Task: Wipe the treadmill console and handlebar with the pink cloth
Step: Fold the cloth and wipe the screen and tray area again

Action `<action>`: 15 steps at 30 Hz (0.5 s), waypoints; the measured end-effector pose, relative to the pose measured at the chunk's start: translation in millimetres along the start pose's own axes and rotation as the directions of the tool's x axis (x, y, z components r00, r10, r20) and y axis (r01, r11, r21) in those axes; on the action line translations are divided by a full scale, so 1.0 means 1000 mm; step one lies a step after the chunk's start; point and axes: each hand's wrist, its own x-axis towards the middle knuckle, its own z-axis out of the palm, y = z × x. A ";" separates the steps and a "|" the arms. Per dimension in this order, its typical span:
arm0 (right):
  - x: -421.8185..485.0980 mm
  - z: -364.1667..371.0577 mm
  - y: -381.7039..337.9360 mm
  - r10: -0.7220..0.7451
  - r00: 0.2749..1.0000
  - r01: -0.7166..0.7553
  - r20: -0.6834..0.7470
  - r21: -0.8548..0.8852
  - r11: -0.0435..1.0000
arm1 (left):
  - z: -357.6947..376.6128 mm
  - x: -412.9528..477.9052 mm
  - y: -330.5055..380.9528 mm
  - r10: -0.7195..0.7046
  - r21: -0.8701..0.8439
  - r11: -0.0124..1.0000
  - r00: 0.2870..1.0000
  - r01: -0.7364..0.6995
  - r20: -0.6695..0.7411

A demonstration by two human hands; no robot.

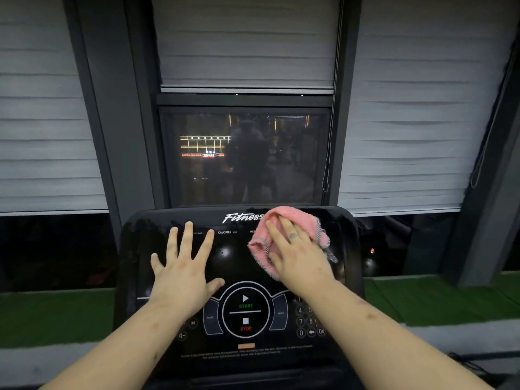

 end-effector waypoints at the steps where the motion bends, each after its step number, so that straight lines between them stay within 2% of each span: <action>1: -0.002 0.000 0.011 0.022 1.000 -0.022 -0.002 0.005 1.000 | 0.000 -0.001 0.000 0.000 0.005 1.000 1.000 0.000 0.005; 5: -0.017 0.002 0.051 0.130 0.991 -0.129 -0.035 0.012 0.992 | 0.001 -0.001 -0.001 -0.005 0.005 1.000 1.000 0.005 0.005; 10: -0.050 0.040 0.075 0.083 0.989 -0.074 0.124 -0.068 0.995 | 0.000 -0.001 0.000 -0.013 0.027 1.000 1.000 0.013 0.003; 12: -0.064 0.053 0.076 0.105 0.989 -0.104 0.107 -0.006 0.995 | -0.001 -0.002 0.001 -0.015 0.036 0.999 1.000 0.016 -0.007; 15: -0.072 0.048 0.071 0.103 0.993 -0.101 0.057 -0.039 0.994 | -0.002 -0.002 0.003 -0.027 0.033 0.999 1.000 0.028 -0.014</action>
